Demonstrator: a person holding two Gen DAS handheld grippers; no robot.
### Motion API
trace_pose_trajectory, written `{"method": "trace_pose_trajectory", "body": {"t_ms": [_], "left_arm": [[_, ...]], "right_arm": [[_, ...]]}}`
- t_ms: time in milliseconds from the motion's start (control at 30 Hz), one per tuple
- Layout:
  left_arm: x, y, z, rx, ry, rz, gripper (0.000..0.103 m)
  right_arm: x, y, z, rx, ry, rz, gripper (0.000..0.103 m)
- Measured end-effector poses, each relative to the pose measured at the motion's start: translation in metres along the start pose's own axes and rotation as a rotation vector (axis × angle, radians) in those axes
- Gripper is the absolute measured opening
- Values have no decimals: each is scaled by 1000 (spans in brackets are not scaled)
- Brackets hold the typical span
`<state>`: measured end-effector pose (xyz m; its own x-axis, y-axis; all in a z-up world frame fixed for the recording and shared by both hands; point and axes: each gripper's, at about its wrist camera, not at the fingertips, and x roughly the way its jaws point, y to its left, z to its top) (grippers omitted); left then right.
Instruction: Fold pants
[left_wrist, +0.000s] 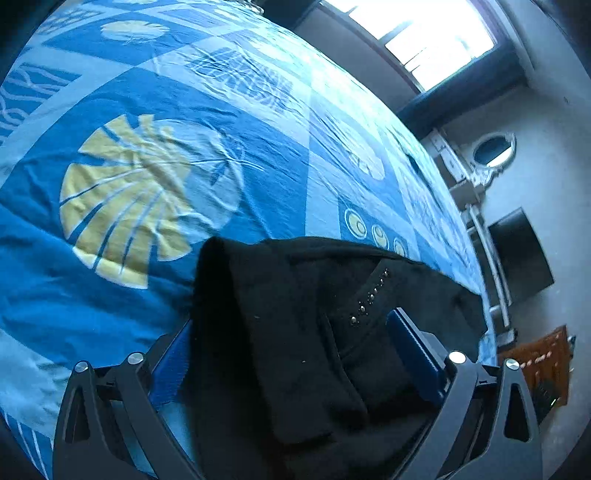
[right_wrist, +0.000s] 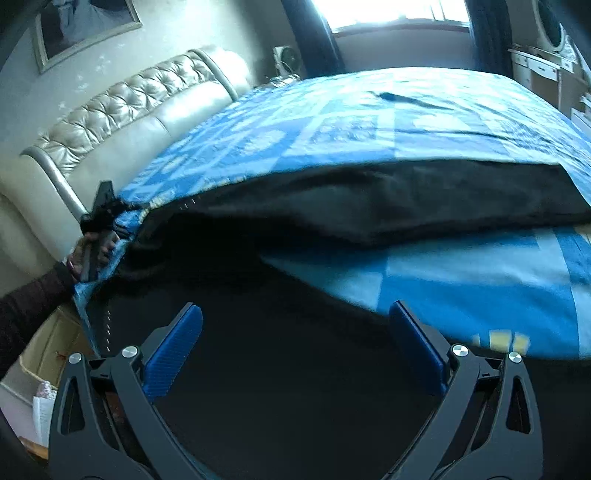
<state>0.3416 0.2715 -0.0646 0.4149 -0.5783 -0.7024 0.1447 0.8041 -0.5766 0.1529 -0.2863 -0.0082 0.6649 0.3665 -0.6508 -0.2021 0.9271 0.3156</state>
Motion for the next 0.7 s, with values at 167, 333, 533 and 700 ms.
{"method": "trace_pose_trajectory", "body": {"t_ms": [167,333,533,700], "left_arm": [[14,7,4,-51,49,17,22],[16,6,6,-33,53,38,19],[19,-3,10,28,71,101,19],[24,-4,13,41,74,98,21]], "right_arm": [[27,-20,55,-129,35,67,101],[84,-51,125,-284,140,11,101],[175,-68,177,-424,285,-36,101],[225,-61,176,-524,426,20,88]]}}
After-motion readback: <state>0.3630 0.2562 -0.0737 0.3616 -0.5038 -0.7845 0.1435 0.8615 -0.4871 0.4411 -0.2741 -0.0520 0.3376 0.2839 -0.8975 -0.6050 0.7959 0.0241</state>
